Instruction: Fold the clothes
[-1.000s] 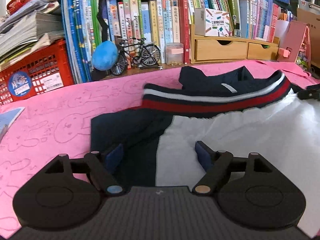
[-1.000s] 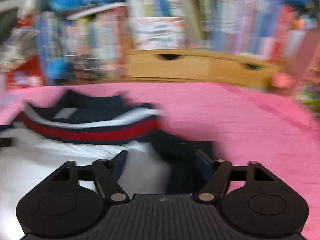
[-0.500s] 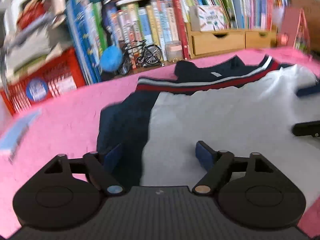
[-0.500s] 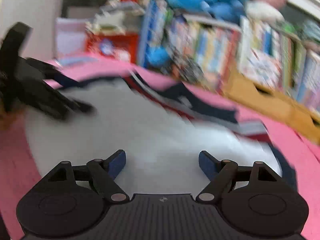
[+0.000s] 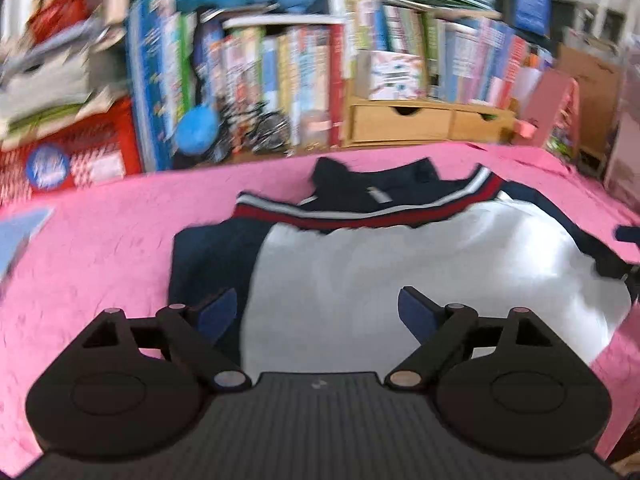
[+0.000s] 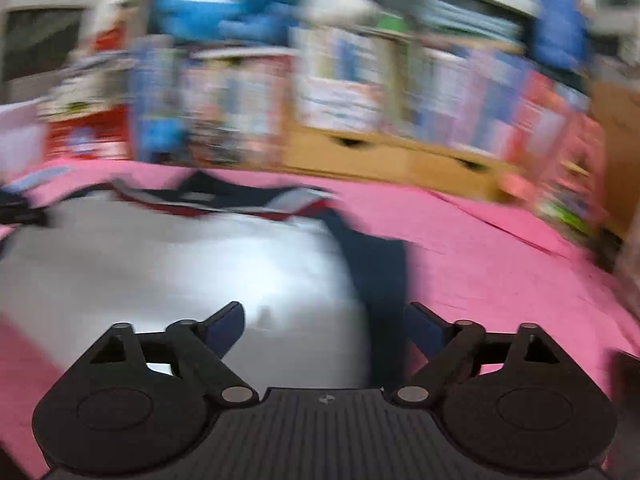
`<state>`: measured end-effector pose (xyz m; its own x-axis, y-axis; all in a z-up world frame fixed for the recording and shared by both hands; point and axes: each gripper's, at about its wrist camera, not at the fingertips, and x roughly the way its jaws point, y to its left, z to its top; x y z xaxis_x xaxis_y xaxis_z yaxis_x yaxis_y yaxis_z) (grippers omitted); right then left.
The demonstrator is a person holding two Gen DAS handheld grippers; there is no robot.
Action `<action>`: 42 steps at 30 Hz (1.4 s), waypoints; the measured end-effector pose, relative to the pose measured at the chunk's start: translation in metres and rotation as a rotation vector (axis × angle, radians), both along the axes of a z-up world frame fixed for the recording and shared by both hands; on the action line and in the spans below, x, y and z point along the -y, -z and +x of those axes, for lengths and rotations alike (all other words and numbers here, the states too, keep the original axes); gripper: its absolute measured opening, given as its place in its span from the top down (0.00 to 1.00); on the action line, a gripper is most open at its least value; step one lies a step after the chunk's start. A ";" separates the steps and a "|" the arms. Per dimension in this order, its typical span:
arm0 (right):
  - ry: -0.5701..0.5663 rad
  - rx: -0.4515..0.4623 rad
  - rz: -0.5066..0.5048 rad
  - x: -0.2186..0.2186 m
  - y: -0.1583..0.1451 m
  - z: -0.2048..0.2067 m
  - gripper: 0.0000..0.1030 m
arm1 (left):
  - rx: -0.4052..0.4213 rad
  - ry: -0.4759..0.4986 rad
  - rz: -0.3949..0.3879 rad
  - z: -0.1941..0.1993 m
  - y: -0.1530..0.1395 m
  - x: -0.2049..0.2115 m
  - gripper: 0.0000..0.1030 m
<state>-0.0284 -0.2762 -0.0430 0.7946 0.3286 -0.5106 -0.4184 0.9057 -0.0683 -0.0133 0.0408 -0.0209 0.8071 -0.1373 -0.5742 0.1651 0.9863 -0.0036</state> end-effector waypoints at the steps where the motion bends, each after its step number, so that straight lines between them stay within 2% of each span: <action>1: -0.053 -0.008 0.012 -0.018 0.002 -0.004 0.08 | -0.003 0.016 0.009 0.000 0.001 0.005 0.13; 3: -0.140 -0.030 0.027 -0.051 0.008 -0.009 0.07 | -0.011 0.024 0.040 0.000 0.006 0.010 0.13; 6: -0.155 -0.060 -0.025 -0.073 0.022 -0.005 0.07 | -0.021 -0.051 0.140 -0.002 0.020 0.000 0.13; 7: -0.138 -0.083 -0.032 -0.067 0.026 -0.001 0.06 | -0.031 -0.084 0.151 -0.003 0.025 -0.012 0.12; 10: -0.022 -0.142 -0.015 -0.035 0.033 0.013 0.04 | -0.049 -0.162 0.112 -0.008 0.037 -0.053 0.03; 13: 0.131 -0.135 -0.059 -0.008 0.030 0.018 0.04 | -0.055 -0.293 0.124 -0.010 0.040 -0.076 0.03; 16: 0.185 -0.140 -0.060 -0.006 0.022 0.008 0.04 | -0.025 -0.318 0.085 -0.014 0.025 -0.078 0.04; 18: 0.157 -0.133 -0.036 -0.019 0.020 -0.001 0.04 | 0.000 -0.277 0.066 -0.014 0.014 -0.068 0.04; 21: 0.089 -0.115 -0.013 -0.048 0.019 -0.016 0.01 | 0.031 -0.130 0.045 -0.013 0.000 -0.038 0.04; 24: 0.079 -0.091 -0.048 -0.076 0.025 -0.028 0.00 | 0.012 0.032 0.033 -0.005 -0.001 -0.002 0.04; 26: 0.121 -0.087 -0.049 -0.082 0.027 -0.031 0.00 | -0.003 0.094 0.083 0.006 0.007 0.020 0.04; 29: 0.180 -0.091 0.004 -0.081 0.024 -0.035 0.00 | -0.021 0.159 0.176 0.022 0.022 0.051 0.04; 31: 0.184 -0.095 0.039 -0.082 0.024 -0.034 0.00 | -0.043 0.170 0.229 0.031 0.033 0.062 0.04; 33: 0.178 -0.117 0.015 -0.086 0.034 -0.030 0.00 | -0.059 0.160 0.271 0.040 0.044 0.068 0.04; 35: 0.169 -0.128 0.064 -0.079 0.040 -0.029 0.00 | -0.074 0.144 0.298 0.051 0.051 0.071 0.03; 42: 0.140 -0.119 0.069 -0.075 0.044 -0.030 0.00 | -0.127 0.067 0.283 0.115 0.050 0.070 0.00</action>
<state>-0.0583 -0.2008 -0.0868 0.7705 0.2562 -0.5837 -0.2893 0.9565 0.0379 0.1017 -0.0297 -0.0705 0.7214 -0.0082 -0.6925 0.2453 0.9381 0.2444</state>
